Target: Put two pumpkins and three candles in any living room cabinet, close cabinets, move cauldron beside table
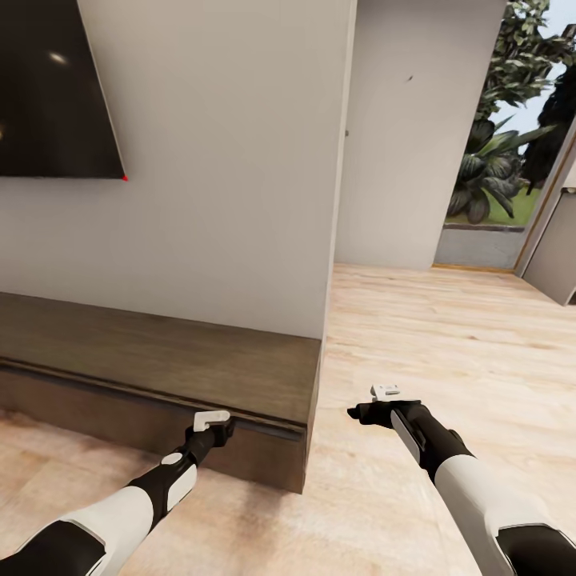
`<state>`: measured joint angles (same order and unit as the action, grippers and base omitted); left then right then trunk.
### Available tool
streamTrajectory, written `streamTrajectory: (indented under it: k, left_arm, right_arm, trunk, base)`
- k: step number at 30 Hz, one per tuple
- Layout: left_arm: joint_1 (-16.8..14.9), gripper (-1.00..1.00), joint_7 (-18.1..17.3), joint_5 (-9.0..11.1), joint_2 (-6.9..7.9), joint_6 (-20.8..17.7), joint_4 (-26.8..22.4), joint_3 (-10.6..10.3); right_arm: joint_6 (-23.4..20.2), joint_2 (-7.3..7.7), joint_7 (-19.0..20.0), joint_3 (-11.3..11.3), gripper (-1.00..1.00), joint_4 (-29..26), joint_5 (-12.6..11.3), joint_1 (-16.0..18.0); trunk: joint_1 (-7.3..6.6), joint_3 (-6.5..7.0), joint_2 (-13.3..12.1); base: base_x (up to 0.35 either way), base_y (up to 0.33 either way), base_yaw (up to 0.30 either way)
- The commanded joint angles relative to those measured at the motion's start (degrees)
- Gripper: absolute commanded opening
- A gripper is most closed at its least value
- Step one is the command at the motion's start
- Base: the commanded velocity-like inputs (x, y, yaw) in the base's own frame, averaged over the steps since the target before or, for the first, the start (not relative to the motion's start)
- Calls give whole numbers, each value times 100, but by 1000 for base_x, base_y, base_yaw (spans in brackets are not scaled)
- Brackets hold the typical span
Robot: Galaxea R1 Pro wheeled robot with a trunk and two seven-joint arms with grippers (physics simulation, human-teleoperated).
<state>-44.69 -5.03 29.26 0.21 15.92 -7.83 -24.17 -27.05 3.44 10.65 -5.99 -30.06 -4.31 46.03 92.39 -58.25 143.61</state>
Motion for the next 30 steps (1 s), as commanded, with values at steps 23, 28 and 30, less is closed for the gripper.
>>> streamTrajectory:
  k: [23,28,30]
  left_arm:
    - [-5,100,11,88,5,17,466,-26]
    - [-5,100,11,88,5,17,468,-26]
    - [-5,100,11,88,1,17,471,-26]
  right_arm:
    - [-34,8,-18,-49,100,-8,-35,2]
    - [-29,0,-19,-58,100,-8,-35,2]
    - [-31,1,-19,-58,100,-8,-35,2]
  trunk:
    - [2,-6,1]
    - [2,-6,1]
    - [2,-6,1]
  base:
    - [-35,-16,0]
    - [-25,-8,0]
    - [-4,-1,0]
